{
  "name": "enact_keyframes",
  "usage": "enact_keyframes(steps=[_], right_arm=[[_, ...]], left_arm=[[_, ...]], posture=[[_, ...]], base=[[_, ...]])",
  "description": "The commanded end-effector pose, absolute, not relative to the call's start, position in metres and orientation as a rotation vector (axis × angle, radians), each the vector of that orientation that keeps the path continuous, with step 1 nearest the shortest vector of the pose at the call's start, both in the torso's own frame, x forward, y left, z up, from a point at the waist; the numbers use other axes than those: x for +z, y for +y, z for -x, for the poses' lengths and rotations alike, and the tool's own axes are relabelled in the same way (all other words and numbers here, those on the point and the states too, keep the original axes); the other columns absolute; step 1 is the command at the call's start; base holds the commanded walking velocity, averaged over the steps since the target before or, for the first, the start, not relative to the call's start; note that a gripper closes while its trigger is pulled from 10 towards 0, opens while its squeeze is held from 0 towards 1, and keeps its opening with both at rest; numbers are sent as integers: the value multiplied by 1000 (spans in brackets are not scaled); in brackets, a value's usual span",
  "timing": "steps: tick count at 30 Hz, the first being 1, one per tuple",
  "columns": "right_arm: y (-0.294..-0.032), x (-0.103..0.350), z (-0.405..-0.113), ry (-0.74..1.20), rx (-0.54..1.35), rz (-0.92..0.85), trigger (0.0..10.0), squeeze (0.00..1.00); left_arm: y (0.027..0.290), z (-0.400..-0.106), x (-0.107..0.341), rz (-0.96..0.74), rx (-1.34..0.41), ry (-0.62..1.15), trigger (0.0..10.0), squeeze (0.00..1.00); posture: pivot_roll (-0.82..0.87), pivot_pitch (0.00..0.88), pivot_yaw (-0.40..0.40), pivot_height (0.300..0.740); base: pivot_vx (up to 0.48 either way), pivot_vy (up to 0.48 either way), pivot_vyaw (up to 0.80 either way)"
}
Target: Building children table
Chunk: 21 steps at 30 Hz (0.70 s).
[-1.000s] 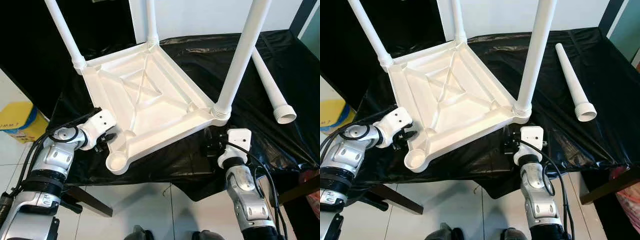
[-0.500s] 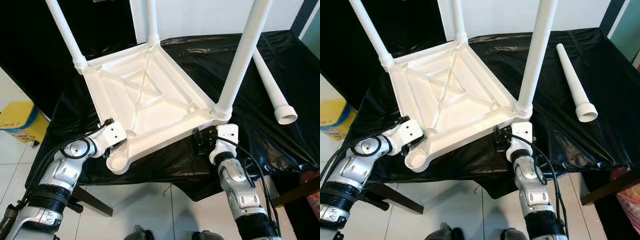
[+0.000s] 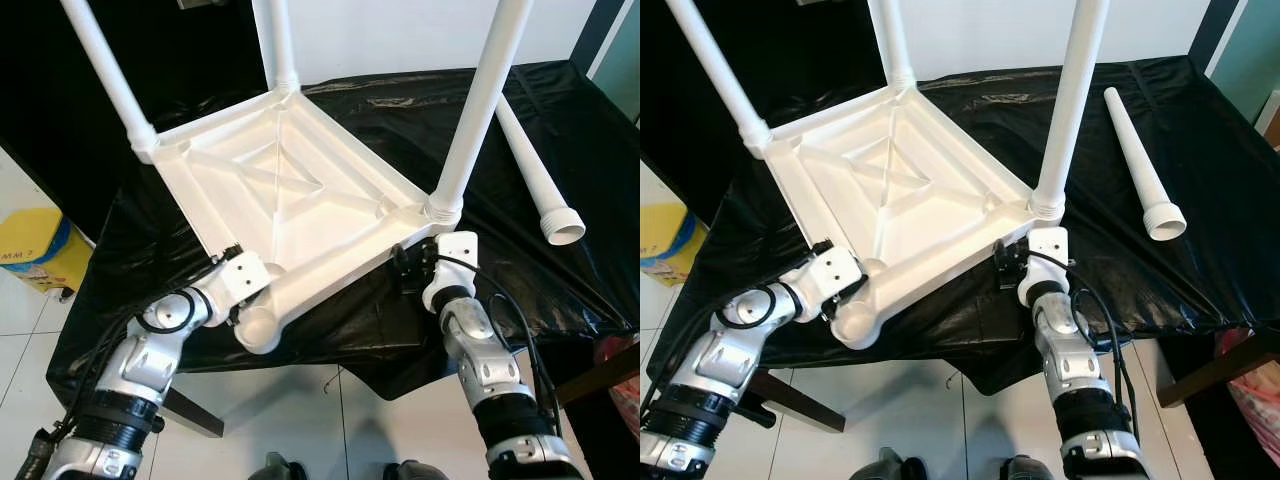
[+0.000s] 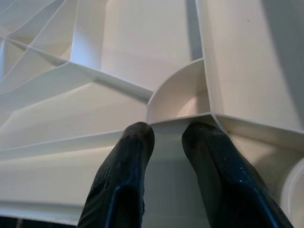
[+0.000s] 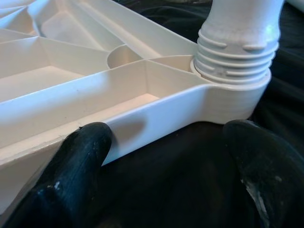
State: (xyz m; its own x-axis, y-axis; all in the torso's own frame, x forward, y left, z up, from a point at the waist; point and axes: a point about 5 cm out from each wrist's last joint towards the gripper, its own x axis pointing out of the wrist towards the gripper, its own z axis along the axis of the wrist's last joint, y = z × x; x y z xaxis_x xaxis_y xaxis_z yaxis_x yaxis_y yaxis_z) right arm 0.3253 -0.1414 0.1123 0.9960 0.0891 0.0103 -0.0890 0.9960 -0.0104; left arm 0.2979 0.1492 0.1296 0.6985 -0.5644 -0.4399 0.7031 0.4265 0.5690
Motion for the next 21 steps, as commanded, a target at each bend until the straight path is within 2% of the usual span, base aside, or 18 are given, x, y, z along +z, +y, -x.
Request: enact_keyframes(steps=[1, 8, 15, 21], right_arm=[[-126, 109, -326, 1, 152, -1, 10000, 0], [-130, 111, -331, -5, 141, -6, 10000, 0], [-125, 111, -341, -23, 152, -24, 10000, 0], [-121, 114, -345, -28, 153, -23, 10000, 0]], left_arm=[[124, -282, 109, -766, -948, 238, 10000, 0], [109, -285, 113, -721, -928, 211, 10000, 0], [77, -283, 124, -596, -943, 154, 10000, 0], [67, -283, 129, -562, -940, 128, 10000, 0]], posture=[[-10, 95, 64, 740], [-4, 95, 69, 740], [-14, 91, 84, 740], [-11, 90, 80, 740]], base=[[0, 0, 0], [0, 0, 0], [0, 0, 0], [0, 0, 0]])
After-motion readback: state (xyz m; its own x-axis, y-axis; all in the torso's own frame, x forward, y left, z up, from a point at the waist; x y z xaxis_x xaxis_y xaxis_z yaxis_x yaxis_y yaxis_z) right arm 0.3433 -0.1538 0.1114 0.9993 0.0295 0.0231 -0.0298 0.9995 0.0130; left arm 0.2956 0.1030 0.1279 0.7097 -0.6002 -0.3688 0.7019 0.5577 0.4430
